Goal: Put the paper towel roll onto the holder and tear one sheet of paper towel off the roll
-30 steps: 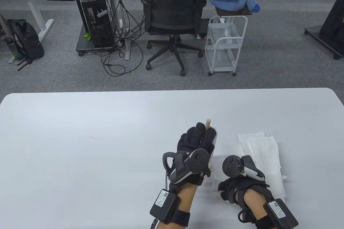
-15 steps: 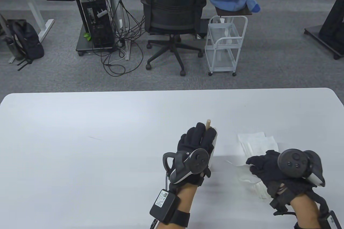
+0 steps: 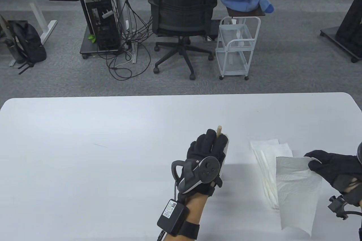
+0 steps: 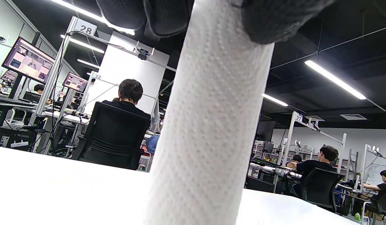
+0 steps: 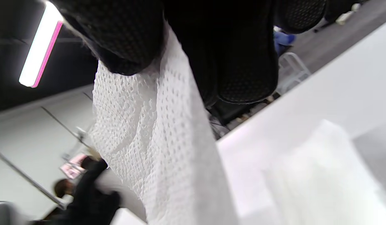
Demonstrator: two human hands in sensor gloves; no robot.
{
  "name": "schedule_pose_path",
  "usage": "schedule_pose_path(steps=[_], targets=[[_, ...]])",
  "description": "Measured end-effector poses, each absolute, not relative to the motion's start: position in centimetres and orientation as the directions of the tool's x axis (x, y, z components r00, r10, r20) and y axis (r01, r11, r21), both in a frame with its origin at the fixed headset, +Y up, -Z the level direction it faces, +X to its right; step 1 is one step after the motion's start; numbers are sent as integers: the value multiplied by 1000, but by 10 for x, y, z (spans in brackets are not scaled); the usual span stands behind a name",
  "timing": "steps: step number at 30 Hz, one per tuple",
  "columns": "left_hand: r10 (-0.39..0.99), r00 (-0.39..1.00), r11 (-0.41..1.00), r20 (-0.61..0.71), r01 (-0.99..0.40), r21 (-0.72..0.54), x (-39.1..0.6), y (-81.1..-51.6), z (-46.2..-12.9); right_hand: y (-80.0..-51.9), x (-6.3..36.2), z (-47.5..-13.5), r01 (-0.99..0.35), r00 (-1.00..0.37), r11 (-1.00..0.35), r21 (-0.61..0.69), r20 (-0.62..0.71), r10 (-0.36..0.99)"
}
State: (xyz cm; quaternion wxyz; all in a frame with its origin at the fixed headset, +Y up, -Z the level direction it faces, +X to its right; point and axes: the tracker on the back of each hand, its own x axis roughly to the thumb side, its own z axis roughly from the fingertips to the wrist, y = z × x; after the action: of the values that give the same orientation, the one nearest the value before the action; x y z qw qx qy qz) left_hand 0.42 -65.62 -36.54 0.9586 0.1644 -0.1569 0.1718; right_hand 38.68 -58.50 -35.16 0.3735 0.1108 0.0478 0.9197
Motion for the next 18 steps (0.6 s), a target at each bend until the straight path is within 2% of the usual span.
schedule_pose_path(steps=[8,13,18], targets=[[259,898,890,355,-365,275,4,-656,-365,-654,388,-422,-655,-737,-723,218,23,675],[260,897,889,356,-367,274,3,-656,-366,-685,388,-447,-641,-761,-737,214,-54,647],[260,897,889,357,-367,274,4,-656,-366,-710,389,-461,-620,-785,-776,121,-124,607]])
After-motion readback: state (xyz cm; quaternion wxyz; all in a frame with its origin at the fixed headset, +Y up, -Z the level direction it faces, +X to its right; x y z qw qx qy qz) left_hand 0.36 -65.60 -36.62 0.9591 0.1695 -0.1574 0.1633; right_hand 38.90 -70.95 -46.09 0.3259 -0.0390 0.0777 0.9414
